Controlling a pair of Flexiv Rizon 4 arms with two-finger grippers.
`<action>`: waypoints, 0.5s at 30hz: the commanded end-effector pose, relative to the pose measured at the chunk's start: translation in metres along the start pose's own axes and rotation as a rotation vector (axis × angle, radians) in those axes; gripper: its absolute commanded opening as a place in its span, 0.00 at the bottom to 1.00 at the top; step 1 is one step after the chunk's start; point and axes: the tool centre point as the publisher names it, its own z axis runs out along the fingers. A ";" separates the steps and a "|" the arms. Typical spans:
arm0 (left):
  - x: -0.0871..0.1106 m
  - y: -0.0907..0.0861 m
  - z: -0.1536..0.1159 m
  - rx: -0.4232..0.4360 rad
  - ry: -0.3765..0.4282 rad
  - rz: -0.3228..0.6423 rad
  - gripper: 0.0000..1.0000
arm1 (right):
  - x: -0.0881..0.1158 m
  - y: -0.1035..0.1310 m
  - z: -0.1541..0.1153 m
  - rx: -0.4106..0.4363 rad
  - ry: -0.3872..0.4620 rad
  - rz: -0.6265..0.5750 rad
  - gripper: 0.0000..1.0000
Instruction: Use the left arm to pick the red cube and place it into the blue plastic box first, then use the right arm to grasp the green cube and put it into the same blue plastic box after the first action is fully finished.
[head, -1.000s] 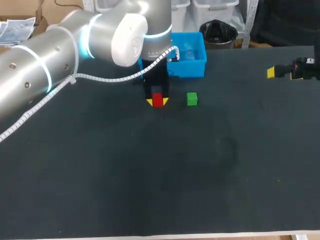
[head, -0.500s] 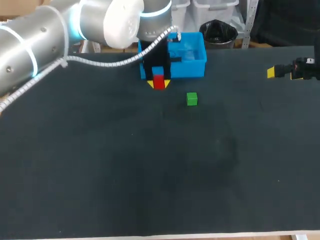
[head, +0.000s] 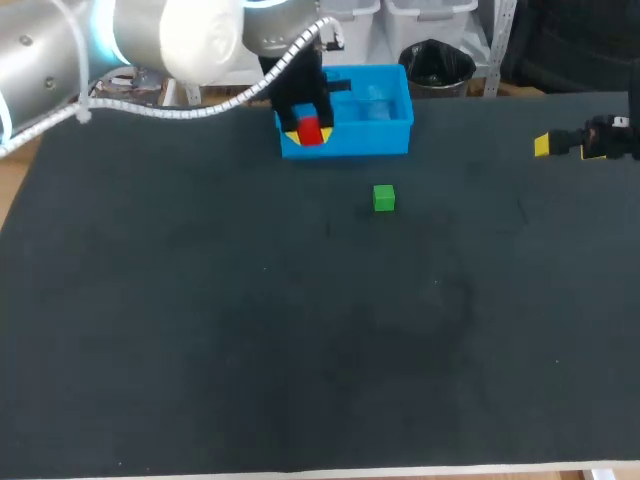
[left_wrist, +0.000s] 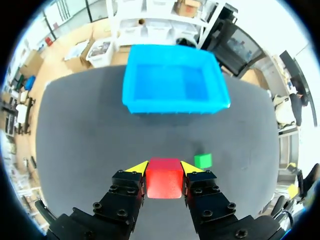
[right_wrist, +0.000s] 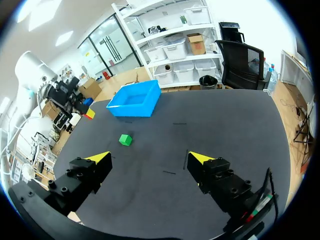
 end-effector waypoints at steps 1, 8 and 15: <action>-0.008 0.008 -0.007 0.059 -0.038 -0.010 0.00 | 0.000 0.001 0.000 0.004 0.001 0.001 1.00; -0.037 0.005 -0.015 0.095 -0.094 -0.030 0.00 | 0.000 0.001 0.000 0.004 0.001 0.001 1.00; -0.066 0.000 -0.021 0.169 -0.121 -0.040 0.00 | 0.000 0.001 0.000 0.004 0.001 0.001 1.00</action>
